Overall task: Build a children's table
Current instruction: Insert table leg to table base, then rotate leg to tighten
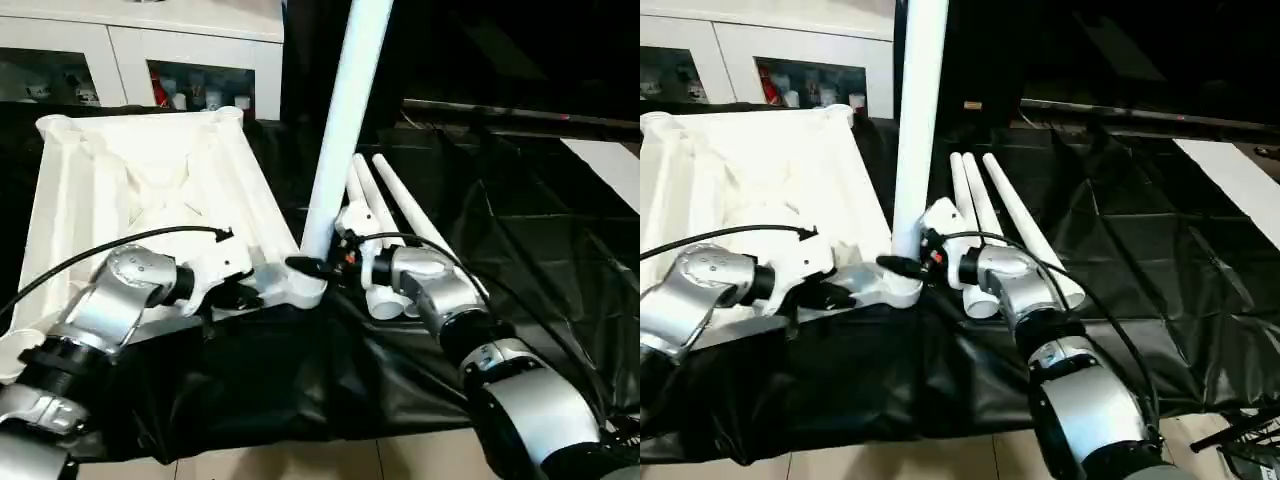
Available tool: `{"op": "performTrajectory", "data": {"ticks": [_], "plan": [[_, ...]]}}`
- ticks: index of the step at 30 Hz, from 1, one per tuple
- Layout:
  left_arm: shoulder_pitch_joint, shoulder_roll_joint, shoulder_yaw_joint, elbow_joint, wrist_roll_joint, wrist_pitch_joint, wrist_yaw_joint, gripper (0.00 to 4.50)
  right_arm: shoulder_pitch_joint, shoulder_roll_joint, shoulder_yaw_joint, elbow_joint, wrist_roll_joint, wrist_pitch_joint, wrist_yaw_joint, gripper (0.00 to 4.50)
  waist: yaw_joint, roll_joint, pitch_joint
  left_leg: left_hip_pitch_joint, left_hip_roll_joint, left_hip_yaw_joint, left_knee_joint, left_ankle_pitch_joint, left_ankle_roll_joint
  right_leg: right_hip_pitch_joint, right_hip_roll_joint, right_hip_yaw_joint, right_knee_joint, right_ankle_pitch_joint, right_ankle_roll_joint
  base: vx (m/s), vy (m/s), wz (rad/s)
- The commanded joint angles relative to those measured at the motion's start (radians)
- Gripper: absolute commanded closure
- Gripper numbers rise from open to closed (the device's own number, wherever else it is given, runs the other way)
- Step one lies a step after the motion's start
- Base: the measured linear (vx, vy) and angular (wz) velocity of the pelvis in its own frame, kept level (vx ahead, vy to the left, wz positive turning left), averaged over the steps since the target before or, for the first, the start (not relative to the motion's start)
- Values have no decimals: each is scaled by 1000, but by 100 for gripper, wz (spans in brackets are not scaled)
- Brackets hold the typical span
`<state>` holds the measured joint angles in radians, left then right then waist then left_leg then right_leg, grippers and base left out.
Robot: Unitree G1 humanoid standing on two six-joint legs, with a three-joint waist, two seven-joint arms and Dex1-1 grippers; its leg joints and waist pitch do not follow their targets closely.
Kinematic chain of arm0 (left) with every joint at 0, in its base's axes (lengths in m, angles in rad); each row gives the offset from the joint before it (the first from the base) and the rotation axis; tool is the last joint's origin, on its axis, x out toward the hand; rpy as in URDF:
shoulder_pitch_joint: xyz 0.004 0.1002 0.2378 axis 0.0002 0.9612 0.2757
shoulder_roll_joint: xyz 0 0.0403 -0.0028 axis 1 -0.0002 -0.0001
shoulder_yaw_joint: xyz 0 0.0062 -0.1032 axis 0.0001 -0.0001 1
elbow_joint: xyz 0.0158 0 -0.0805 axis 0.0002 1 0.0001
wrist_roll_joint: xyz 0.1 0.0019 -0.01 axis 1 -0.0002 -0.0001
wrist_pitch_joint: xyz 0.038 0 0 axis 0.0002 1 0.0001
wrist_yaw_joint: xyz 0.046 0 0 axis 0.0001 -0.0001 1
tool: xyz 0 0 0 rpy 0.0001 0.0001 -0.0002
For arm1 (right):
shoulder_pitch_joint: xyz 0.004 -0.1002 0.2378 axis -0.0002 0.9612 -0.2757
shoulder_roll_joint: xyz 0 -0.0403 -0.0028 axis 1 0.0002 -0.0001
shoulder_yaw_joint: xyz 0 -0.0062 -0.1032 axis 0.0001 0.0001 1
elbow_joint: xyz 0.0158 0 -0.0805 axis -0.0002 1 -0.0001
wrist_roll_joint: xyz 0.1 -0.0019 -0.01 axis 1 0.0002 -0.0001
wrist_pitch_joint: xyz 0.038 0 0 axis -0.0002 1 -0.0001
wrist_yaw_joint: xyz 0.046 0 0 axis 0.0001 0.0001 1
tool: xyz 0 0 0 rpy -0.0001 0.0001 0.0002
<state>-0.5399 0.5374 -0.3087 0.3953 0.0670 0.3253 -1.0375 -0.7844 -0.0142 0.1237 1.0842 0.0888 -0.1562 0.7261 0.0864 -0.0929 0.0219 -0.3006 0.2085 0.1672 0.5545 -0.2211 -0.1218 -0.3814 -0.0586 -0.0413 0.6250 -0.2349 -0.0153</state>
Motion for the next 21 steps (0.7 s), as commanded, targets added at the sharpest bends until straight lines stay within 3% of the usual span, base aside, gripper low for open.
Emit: {"op": "performTrajectory", "data": {"ticks": [1,3,5,6,7,8,10,12,14,15,16,18,21], "plan": [[-38,-73,3,20,19,52,108,450,73,-20,-8,196,-89,151,-294,261,-6,31,-9,-8,30,-8,-85,-326,-38,2,-77,57,-103,-389,-139,0,0,0],[-62,-138,13,65,43,99,222,450,60,13,-34,210,-72,171,-411,261,0,35,-6,2,26,-11,-82,-384,-37,-9,-79,56,-115,-480,-111,0,0,0],[-76,-185,19,94,51,131,285,450,46,42,-60,219,-48,185,-478,261,0,33,-8,2,24,-15,-83,-410,-34,-12,-79,55,-118,-521,-83,0,0,0],[-85,-218,23,111,54,150,327,450,37,62,-78,224,-30,195,-519,261,0,32,-10,0,25,-13,-84,-406,-30,-12,-77,57,-119,-499,-76,0,0,0],[-100,-305,29,135,64,185,426,450,9,114,-117,234,8,215,-607,261,2,31,-11,-3,24,-13,-85,-390,-29,-10,-76,56,-117,-459,-79,0,0,0],[-100,-305,29,135,64,185,426,450,9,114,-117,234,8,215,-607,261,2,31,-11,-3,24,-13,-85,-390,-29,-10,-76,56,-117,-459,-79,0,0,0],[-104,-362,26,121,66,217,468,450,-16,152,-126,237,17,227,-647,261,4,29,-15,-6,26,-9,-84,-353,-30,-6,-73,54,-107,-355,-96,0,0,0],[-102,-381,24,107,67,234,472,450,-28,171,-132,238,15,237,-658,261,4,29,-18,-19,25,-8,-84,-308,-28,4,-71,52,-102,-288,-99,0,0,0],[-100,-380,19,105,70,239,470,450,-32,177,-131,240,1,241,-662,261,5,28,-23,-22,25,-8,-82,-266,-27,10,-71,51,-95,-230,-105,27,2,1],[-98,-375,19,105,73,243,471,450,-31,179,-134,242,-10,246,-662,261,3,28,-26,-29,22,-3,-75,-169,-22,18,-66,48,-82,-85,-122,55,4,1],[-97,-373,20,105,73,244,472,450,-30,179,-136,242,-13,248,-662,261,1,27,-24,-30,21,-1,-74,-156,-22,20,-65,48,-80,-56,-129,0,0,0],[-97,-371,22,101,72,251,472,450,-27,177,-142,243,-14,249,-664,261,0,27,-24,-29,21,0,-75,-168,-23,22,-67,47,-82,-70,-131,0,0,0],[-96,-371,24,95,74,260,473,450,-28,176,-146,246,-16,251,-663,261,-1,29,-20,-27,23,-2,-80,-233,-26,18,-71,49,-93,-176,-118,0,0,0]]}}
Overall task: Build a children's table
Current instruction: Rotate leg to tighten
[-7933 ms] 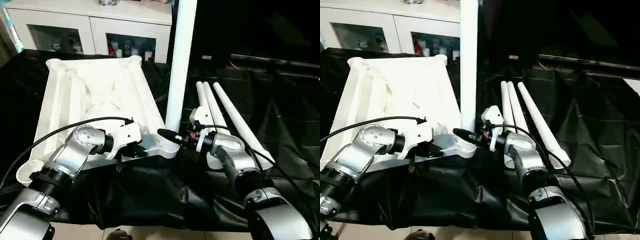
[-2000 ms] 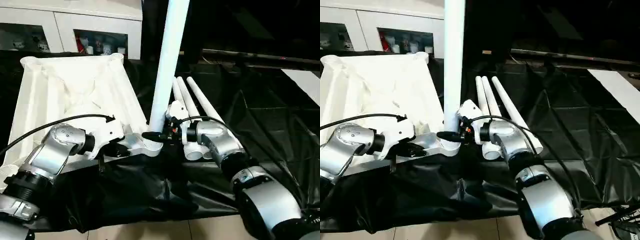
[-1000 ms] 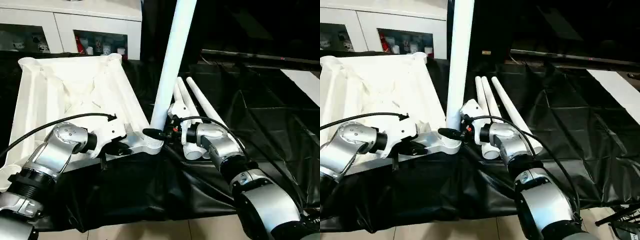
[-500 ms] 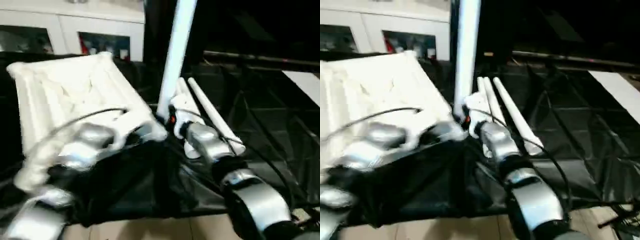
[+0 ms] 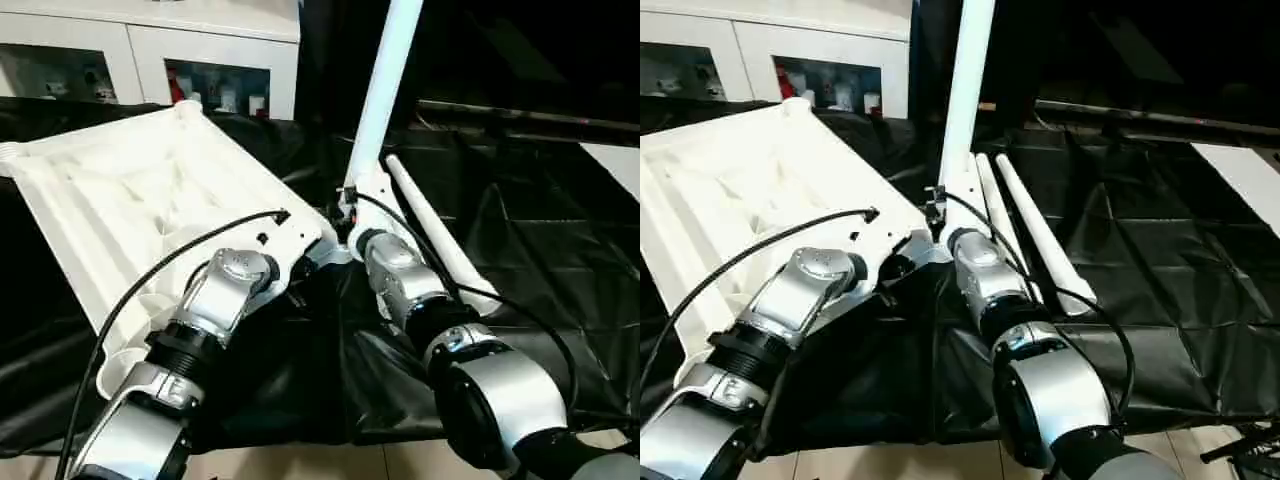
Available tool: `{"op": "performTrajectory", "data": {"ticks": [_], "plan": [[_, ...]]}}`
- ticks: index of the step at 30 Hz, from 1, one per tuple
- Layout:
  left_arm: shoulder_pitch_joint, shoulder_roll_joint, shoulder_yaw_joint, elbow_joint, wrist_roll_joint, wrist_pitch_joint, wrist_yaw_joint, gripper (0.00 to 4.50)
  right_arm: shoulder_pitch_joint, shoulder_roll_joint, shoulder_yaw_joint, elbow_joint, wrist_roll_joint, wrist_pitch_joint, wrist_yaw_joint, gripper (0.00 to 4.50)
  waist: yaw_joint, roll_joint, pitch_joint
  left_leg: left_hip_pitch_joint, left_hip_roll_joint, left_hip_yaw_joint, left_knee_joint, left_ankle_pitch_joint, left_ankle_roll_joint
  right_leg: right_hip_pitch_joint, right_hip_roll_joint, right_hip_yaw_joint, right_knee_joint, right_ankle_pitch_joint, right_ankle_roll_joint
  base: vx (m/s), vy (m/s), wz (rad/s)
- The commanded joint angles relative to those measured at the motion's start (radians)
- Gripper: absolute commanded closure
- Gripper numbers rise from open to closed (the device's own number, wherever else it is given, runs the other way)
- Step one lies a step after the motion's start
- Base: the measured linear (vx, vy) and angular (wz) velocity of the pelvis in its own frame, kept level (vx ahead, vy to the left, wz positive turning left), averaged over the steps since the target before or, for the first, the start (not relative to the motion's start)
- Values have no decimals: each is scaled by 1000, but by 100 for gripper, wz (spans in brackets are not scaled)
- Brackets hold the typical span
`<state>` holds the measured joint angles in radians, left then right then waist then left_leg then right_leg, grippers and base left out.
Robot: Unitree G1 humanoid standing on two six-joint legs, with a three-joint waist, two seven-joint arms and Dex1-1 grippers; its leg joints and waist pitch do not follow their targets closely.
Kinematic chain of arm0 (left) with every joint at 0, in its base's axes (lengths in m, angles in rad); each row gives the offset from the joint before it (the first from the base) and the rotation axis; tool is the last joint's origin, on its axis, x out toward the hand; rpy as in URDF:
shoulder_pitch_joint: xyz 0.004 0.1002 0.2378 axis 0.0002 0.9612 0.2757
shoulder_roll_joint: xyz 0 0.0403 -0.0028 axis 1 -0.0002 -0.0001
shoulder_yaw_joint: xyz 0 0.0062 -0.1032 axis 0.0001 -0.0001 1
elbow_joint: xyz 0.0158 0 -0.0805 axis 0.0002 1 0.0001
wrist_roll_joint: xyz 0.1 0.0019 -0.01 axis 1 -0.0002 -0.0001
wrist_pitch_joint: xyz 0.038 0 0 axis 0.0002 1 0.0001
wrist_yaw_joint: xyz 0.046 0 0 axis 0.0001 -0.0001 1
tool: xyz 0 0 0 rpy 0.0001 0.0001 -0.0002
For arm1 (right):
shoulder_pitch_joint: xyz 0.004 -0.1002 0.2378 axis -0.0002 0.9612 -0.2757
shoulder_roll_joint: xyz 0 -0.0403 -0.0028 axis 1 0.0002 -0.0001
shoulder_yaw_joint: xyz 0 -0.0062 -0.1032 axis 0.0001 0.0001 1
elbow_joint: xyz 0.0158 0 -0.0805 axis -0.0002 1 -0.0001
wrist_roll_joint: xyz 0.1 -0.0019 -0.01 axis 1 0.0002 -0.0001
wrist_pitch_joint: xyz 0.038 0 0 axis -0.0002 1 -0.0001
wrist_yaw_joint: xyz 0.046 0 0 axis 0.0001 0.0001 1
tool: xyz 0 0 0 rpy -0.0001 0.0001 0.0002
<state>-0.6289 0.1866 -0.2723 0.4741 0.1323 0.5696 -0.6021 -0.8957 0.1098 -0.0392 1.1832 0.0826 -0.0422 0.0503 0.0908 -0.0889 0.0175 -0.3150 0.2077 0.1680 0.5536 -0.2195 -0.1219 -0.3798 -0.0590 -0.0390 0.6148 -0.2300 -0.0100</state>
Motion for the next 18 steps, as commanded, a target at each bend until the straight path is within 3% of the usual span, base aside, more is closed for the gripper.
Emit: {"op": "performTrajectory", "data": {"ticks": [1,9,11,18], "plan": [[-5,-21,-13,11,10,21,37,450,83,52,16,147,-11,138,15,261,-6,25,-16,-11,25,-4,-79,-247,-27,14,-72,48,-85,-207,-117,0,0,0],[3,-13,-16,-3,9,31,23,450,71,59,25,144,-43,128,58,261,-8,27,-15,-13,25,-5,-81,-248,-29,13,-71,48,-86,-209,-113,0,0,0],[1,-12,-16,-1,8,31,21,450,68,60,19,143,-38,128,68,205,-9,26,-15,-14,25,-5,-81,-246,-27,14,-71,48,-86,-208,-113,0,0,0],[2,-5,-18,-5,7,33,13,450,56,59,3,139,-32,122,83,144,-11,28,-15,-14,25,-5,-81,-242,-30,14,-70,47,-85,-190,-122,0,0,0]]}}
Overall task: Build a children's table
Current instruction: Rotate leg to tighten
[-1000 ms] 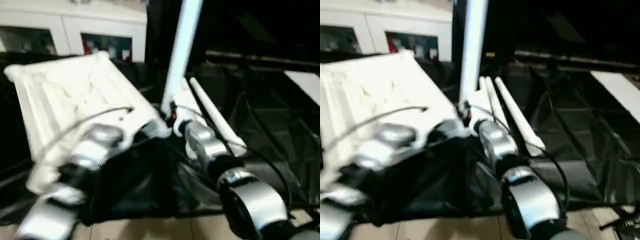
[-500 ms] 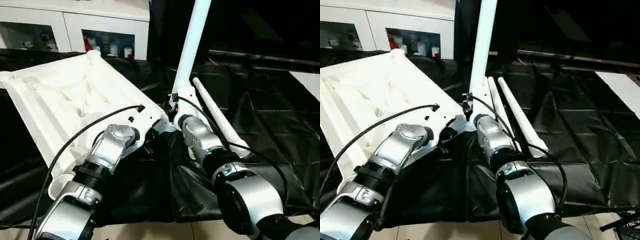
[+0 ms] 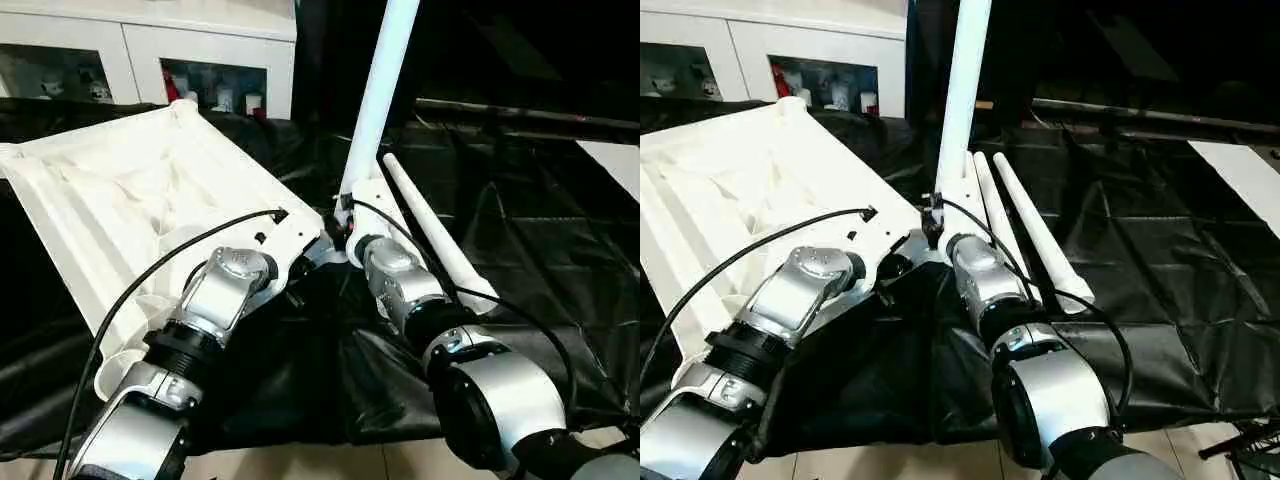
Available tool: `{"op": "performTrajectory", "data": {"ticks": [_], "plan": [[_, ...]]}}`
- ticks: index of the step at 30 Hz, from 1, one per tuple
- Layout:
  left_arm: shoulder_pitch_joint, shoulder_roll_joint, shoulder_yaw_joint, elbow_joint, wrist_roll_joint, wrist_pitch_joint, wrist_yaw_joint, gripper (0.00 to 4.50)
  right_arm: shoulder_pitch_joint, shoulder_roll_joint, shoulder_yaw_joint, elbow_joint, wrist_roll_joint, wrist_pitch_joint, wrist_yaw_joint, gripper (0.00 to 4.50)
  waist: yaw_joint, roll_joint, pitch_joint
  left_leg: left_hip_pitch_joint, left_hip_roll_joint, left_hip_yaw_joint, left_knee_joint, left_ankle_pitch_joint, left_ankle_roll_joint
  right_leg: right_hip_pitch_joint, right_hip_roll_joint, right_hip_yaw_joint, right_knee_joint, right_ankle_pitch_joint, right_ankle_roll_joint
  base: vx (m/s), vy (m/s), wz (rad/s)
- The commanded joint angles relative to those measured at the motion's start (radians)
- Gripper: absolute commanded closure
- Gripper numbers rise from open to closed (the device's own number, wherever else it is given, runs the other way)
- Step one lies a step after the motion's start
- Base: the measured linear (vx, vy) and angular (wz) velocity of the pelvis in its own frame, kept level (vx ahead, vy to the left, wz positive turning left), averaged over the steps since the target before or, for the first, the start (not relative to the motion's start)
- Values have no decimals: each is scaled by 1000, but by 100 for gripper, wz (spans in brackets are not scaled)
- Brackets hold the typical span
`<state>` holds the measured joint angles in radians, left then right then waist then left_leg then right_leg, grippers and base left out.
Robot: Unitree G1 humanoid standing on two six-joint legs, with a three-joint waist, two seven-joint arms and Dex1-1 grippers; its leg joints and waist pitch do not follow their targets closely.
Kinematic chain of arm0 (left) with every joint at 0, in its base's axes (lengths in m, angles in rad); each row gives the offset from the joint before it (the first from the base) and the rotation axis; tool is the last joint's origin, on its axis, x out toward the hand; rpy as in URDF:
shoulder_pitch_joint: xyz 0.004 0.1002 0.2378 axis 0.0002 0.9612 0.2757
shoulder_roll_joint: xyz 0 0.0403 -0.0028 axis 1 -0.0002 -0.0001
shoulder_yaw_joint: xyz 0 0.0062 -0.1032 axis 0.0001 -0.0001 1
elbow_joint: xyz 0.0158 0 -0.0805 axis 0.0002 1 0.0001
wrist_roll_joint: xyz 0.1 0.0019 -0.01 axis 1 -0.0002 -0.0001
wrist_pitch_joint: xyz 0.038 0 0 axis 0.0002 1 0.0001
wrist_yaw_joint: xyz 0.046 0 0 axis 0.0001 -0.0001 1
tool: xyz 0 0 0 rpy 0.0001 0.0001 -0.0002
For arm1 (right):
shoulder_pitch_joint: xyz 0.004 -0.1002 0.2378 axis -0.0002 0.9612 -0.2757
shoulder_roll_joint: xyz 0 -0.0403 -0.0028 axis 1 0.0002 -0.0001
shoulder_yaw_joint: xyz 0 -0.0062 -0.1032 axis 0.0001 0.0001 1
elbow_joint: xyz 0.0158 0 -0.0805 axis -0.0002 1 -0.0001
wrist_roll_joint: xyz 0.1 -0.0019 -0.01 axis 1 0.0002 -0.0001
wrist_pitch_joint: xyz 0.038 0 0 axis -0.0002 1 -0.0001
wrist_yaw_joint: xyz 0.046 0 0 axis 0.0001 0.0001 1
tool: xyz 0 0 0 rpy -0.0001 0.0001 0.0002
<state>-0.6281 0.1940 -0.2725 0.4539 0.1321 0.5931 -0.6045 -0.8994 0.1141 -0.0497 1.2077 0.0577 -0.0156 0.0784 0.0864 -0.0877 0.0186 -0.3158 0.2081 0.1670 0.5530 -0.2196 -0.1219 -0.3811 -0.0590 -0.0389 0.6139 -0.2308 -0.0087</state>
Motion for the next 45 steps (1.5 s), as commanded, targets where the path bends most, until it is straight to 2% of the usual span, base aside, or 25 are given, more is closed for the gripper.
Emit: {"op": "performTrajectory", "data": {"ticks": [1,9,11,15,16,17,18,19,21,22,28,32,34,35,36,38,41,45], "plan": [[2,-11,-18,14,7,9,14,450,58,55,11,114,-7,94,58,127,-6,28,-16,-13,25,-3,-80,-243,-31,15,-70,47,-84,-191,-125,0,0,0],[18,21,-38,-19,5,-30,-37,450,34,41,7,96,-13,49,135,63,-8,26,-15,-13,27,-4,-81,-250,-25,15,-73,48,-86,-211,-128,0,0,0],[25,30,-42,-30,4,-32,-49,450,29,33,10,89,-14,41,156,36,-10,26,-15,-17,28,-5,-82,-239,-23,18,-75,48,-84,-200,-134,0,0,0],[47,57,-44,-54,0,-56,-75,450,17,-5,28,68,-36,12,206,8,-19,28,-18,-17,27,-2,-76,-192,-15,22,-72,46,-77,-125,-162,0,0,0],[55,64,-45,-62,-1,-60,-80,450,15,-17,34,62,-42,4,218,8,-20,31,-23,-16,28,1,-70,-131,-9,27,-72,45,-66,-32,-190,0,0,0],[60,70,-46,-69,-2,-62,-85,450,13,-26,37,58,-45,-1,227,8,-20,31,-25,-14,29,2,-67,-107,-7,27,-73,43,-62,7,-200,0,0,0],[67,77,-47,-78,-2,-64,-92,450,12,-36,40,53,-46,-6,247,8,-23,24,-25,-22,24,5,-63,-67,4,35,-68,42,-55,71,-214,0,0,0],[74,86,-50,-86,-3,-72,-102,450,11,-46,43,47,-49,-12,269,8,-22,25,-26,-19,22,8,-58,-34,24,36,-69,44,-51,118,-229,0,0,0],[77,92,-53,-92,-3,-77,-108,450,11,-52,45,43,-50,-15,283,8,-22,28,-26,-24,21,10,-53,7,49,40,-70,44,-48,171,-244,0,0,0],[85,103,-53,-105,-6,-73,-120,450,11,-63,47,36,-51,-17,317,8,-22,27,-27,-23,22,10,-51,23,60,42,-70,43,-45,193,-252,0,0,0],[108,142,-54,-135,-12,-100,-160,450,20,-105,61,18,-68,-50,387,8,-23,23,-26,-23,25,11,-49,11,78,41,-72,43,-44,163,-274,0,0,0],[124,171,-51,-158,-19,-107,-186,450,31,-145,76,-2,-71,-79,473,8,-20,22,-31,-19,21,14,-40,75,114,41,-67,42,-33,268,-299,0,0,0],[129,185,-51,-164,-23,-119,-200,450,38,-161,77,-16,-64,-89,521,8,-20,20,-31,-22,22,14,-38,80,130,43,-67,42,-31,278,-308,0,0,0],[134,194,-49,-167,-32,-127,-218,450,44,-175,77,-29,-54,-94,568,8,-21,13,-31,-22,22,15,-37,81,134,45,-67,42,-31,276,-308,0,0,0],[136,200,-49,-167,-35,-135,-227,450,46,-182,78,-34,-52,-97,591,8,-19,17,-33,-21,22,13,-36,90,139,45,-68,42,-29,280,-311,0,0,0],[142,214,-47,-166,-46,-163,-256,450,54,-201,80,-47,-47,-102,655,8,-21,15,-33,-21,22,14,-34,98,150,44,-67,40,-27,286,-320,0,0,0],[152,250,-41,-165,-64,-197,-314,450,67,-238,92,-63,-45,-107,769,8,-23,11,-30,-24,23,14,-31,72,162,43,-70,41,-28,245,-327,0,0,0],[159,285,-37,-169,-80,-233,-365,450,78,-263,99,-79,-42,-112,830,8,-21,9,-28,-21,26,14,-31,46,145,40,-73,42,-28,190,-323,0,0,0]]}}
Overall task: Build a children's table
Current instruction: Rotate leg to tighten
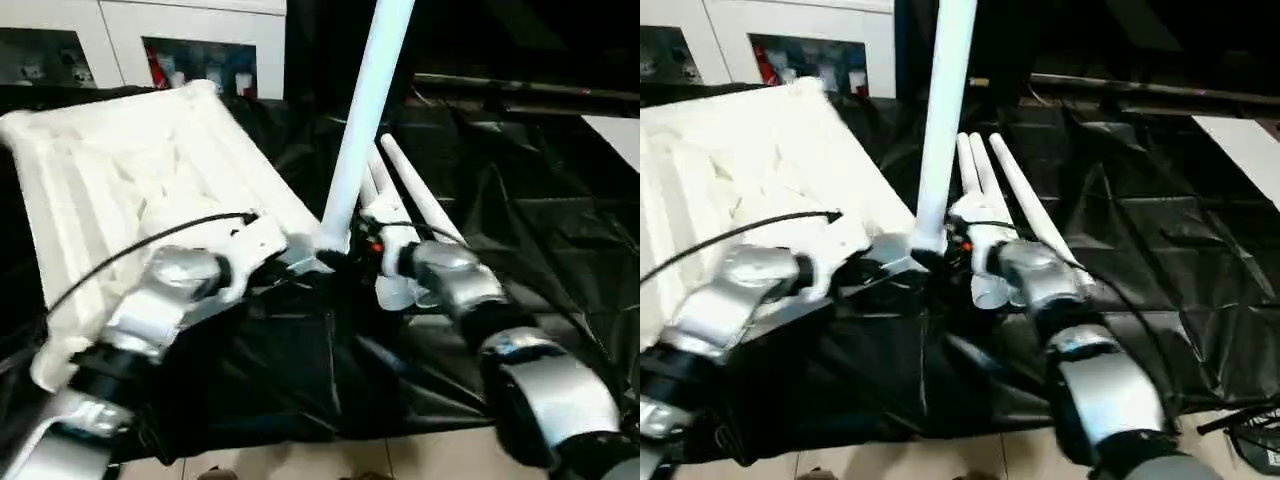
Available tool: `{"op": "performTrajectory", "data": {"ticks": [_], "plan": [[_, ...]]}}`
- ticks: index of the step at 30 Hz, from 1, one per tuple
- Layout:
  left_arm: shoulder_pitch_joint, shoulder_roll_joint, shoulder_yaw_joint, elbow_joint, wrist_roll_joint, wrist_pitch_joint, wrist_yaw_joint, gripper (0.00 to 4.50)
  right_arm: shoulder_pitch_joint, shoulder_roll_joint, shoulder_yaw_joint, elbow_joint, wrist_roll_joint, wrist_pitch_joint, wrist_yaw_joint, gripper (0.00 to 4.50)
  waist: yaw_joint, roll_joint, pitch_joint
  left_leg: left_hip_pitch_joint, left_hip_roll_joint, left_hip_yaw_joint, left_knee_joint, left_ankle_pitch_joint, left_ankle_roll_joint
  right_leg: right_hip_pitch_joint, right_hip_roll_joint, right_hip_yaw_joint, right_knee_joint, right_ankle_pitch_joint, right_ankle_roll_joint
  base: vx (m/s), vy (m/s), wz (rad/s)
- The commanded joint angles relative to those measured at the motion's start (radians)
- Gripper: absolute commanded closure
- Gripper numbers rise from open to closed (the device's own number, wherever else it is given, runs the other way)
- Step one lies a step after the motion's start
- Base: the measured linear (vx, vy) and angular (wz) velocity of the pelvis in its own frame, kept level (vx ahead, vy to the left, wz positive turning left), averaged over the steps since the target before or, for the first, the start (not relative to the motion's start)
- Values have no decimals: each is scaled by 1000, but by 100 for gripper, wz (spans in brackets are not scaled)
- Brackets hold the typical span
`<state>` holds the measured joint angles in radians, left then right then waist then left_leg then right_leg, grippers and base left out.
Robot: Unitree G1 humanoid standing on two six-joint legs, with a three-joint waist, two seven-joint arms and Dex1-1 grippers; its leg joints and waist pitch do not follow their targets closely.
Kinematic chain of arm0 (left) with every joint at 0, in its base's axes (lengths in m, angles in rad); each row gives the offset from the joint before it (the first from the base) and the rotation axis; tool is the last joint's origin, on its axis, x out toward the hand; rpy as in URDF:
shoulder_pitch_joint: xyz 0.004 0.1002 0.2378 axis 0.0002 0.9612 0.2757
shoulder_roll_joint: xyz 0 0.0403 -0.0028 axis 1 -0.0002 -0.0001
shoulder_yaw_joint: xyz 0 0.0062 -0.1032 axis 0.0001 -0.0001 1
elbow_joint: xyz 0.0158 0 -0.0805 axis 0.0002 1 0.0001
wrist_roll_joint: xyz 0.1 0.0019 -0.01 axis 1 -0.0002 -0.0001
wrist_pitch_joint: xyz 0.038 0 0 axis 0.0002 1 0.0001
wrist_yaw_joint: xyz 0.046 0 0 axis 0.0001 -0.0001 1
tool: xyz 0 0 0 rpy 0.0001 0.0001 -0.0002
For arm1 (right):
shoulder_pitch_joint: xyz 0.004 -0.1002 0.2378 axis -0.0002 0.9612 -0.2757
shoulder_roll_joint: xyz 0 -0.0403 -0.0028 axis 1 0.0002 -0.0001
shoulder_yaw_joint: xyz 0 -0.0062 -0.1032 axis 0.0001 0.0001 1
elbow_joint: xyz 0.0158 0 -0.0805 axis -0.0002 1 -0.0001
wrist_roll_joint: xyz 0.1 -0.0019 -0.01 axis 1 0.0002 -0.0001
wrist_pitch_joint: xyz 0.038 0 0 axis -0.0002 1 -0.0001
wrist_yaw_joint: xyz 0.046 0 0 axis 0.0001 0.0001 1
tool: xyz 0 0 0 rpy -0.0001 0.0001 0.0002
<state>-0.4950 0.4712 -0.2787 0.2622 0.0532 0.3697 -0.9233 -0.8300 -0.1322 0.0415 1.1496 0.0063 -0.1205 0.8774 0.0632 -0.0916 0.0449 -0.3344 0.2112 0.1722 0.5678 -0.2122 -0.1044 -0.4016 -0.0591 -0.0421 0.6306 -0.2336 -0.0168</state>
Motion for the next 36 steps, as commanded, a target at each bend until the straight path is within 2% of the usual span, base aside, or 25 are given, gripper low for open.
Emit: {"op": "performTrajectory", "data": {"ticks": [1,5,12,20,22,29,31,35,36], "plan": [[29,21,-30,20,-10,-21,-67,450,14,-23,7,-29,14,-7,55,8,2,14,-53,-3,24,7,-47,33,122,61,-73,45,-45,181,-316,0,0,0],[42,48,-33,-2,-34,-46,-123,450,24,-27,9,-47,24,-9,115,8,1,11,-55,-1,23,7,-45,42,119,60,-71,45,-41,197,-321,0,0,0],[51,71,-41,-15,-56,-79,-189,450,31,-23,8,-45,21,-33,147,8,3,8,-59,0,20,8,-38,104,144,62,-69,43,-31,275,-339,0,0,0],[46,78,-45,-6,-60,-88,-209,450,37,-19,7,-51,30,-41,200,8,8,7,-60,-1,22,8,-35,100,145,63,-70,42,-28,271,-343,0,0,0],[48,81,-48,-9,-61,-88,-215,450,38,-16,6,-50,34,-42,208,35,11,6,-58,-1,23,8,-35,79,140,62,-72,43,-29,242,-338,0,0,0],[52,85,-46,-18,-59,-83,-220,450,42,-6,16,-39,20,-57,213,82,20,10,-52,0,25,6,-41,-3,84,58,-73,44,-36,125,-309,0,0,0],[53,87,-46,-19,-59,-83,-222,450,42,-3,19,-34,18,-61,213,102,21,10,-54,1,23,6,-41,0,74,58,-72,45,-35,134,-304,0,0,0],[53,89,-46,-16,-58,-84,-223,450,44,0,18,-33,22,-58,212,123,20,9,-57,-2,20,6,-38,27,82,60,-71,45,-31,180,-307,0,0,0],[52,89,-46,-16,-58,-84,-223,450,45,1,18,-34,23,-57,213,149,21,10,-57,0,20,6,-38,29,85,59,-71,45,-31,186,-309,0,0,0]]}}
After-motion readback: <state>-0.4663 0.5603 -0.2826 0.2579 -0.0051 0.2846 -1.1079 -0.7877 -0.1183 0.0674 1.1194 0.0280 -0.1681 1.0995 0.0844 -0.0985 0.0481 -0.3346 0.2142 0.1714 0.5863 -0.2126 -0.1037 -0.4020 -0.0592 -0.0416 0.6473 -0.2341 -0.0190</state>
